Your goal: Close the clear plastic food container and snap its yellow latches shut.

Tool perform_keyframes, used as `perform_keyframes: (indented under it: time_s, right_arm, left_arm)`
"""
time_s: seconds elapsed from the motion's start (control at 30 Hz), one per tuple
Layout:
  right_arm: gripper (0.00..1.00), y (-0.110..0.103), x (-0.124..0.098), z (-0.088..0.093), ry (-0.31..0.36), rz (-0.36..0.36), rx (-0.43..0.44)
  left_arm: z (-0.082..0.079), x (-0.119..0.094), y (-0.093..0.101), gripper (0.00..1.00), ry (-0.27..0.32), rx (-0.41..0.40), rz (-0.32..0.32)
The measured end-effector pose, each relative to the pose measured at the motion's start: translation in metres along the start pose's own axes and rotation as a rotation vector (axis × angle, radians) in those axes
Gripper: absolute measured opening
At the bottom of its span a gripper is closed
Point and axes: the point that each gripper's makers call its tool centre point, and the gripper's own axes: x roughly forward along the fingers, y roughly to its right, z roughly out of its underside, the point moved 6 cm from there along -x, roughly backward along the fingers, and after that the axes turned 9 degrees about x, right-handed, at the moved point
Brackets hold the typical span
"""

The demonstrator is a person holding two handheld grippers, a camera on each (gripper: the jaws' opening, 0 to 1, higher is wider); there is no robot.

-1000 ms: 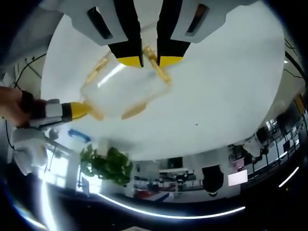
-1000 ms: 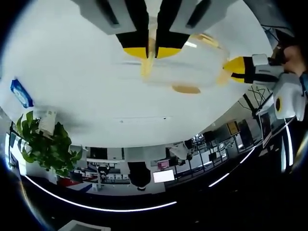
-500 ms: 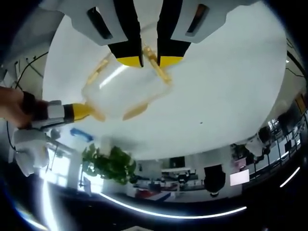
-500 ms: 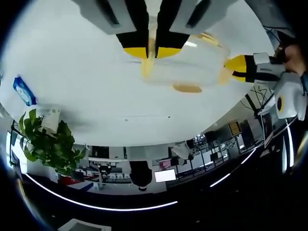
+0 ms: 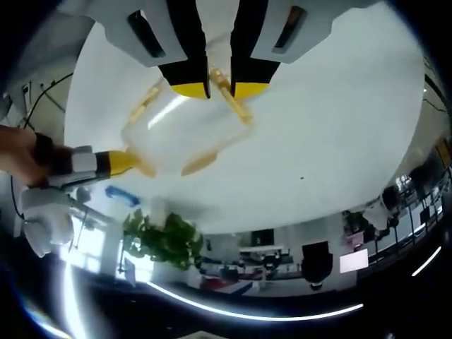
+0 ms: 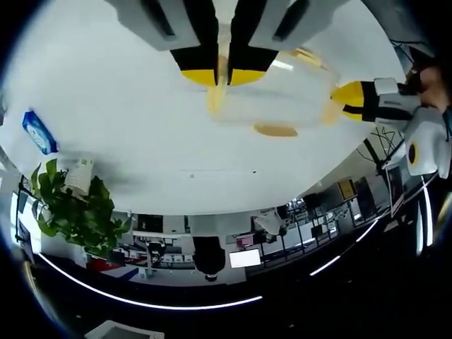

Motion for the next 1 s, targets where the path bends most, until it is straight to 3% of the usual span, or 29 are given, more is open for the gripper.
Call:
perform_keyframes:
  time_s: [1.0]
  right_arm:
    - [0.00, 0.015, 0.005, -0.001, -0.026, 0.007, -0.010]
  left_arm:
    - [-0.003, 0.011, 0.007, 0.08, 0.003, -0.042, 0.003]
